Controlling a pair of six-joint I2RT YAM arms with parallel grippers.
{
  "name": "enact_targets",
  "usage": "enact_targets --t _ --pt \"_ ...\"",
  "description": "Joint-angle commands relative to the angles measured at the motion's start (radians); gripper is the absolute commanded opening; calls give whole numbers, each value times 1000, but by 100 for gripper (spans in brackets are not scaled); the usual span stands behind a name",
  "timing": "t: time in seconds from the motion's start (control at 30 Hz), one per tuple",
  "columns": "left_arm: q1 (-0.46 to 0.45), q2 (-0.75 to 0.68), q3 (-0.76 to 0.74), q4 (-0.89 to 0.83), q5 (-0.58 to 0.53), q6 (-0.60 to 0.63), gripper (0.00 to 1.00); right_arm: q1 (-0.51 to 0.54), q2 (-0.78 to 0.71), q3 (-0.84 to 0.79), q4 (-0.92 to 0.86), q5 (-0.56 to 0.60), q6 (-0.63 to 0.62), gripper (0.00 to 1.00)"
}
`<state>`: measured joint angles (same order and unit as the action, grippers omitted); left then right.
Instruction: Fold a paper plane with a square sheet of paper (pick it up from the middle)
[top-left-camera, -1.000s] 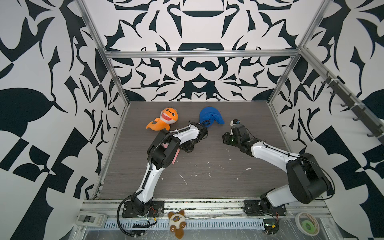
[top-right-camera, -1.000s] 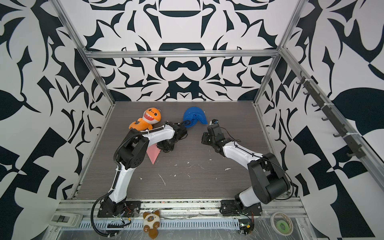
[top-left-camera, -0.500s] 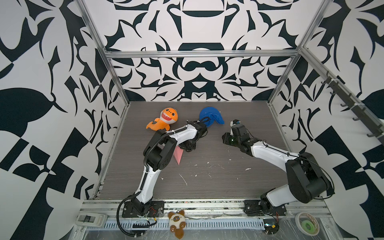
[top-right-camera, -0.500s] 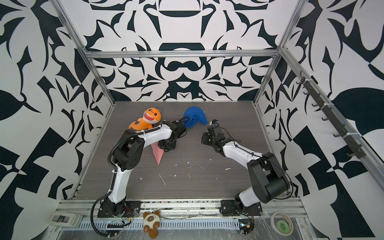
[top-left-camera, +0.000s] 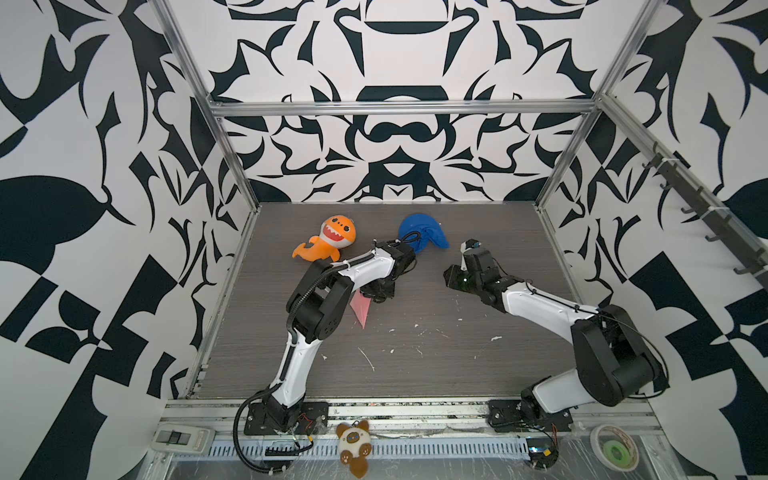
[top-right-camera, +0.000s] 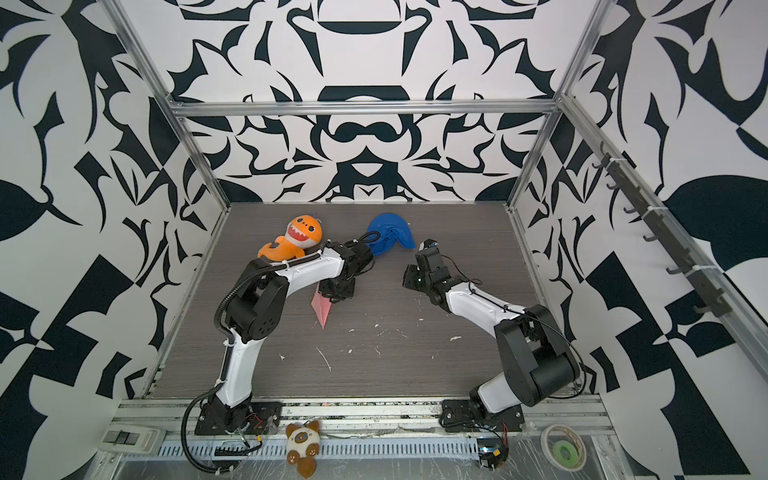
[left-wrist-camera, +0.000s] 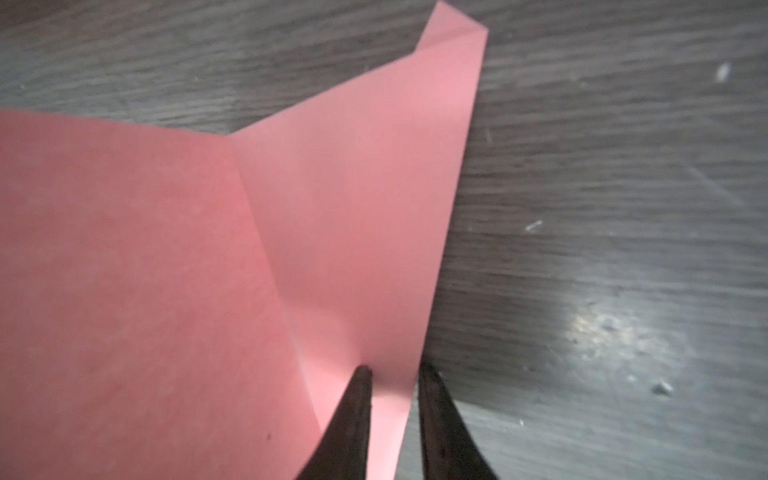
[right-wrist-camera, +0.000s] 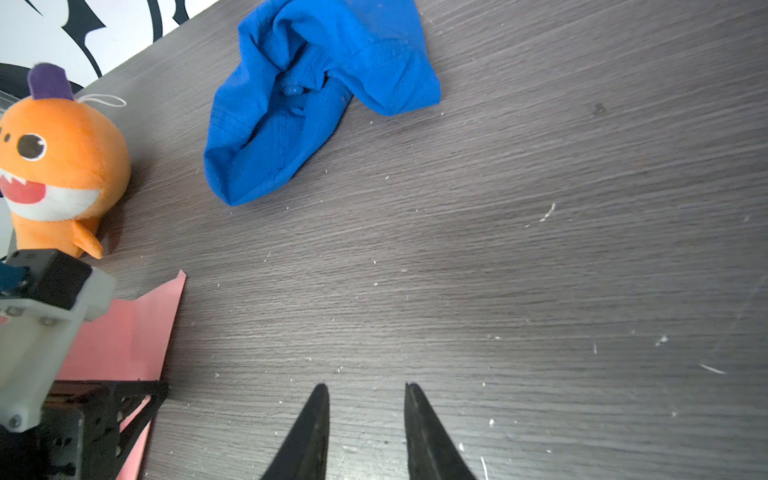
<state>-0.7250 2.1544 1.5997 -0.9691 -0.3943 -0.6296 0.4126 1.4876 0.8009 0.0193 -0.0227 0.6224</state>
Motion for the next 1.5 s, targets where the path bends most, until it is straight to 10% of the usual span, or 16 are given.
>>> enact_targets --t 0.0,0.73,1.47 --pt "-10 52 -40 70 156 1 30 -4 2 4 33 -19 10 34" --pt "-36 -340 -204 428 514 -92 45 -9 -3 -14 64 -31 30 34" --pt "31 -575 -640 519 258 -57 47 -6 138 49 130 -254 48 37"
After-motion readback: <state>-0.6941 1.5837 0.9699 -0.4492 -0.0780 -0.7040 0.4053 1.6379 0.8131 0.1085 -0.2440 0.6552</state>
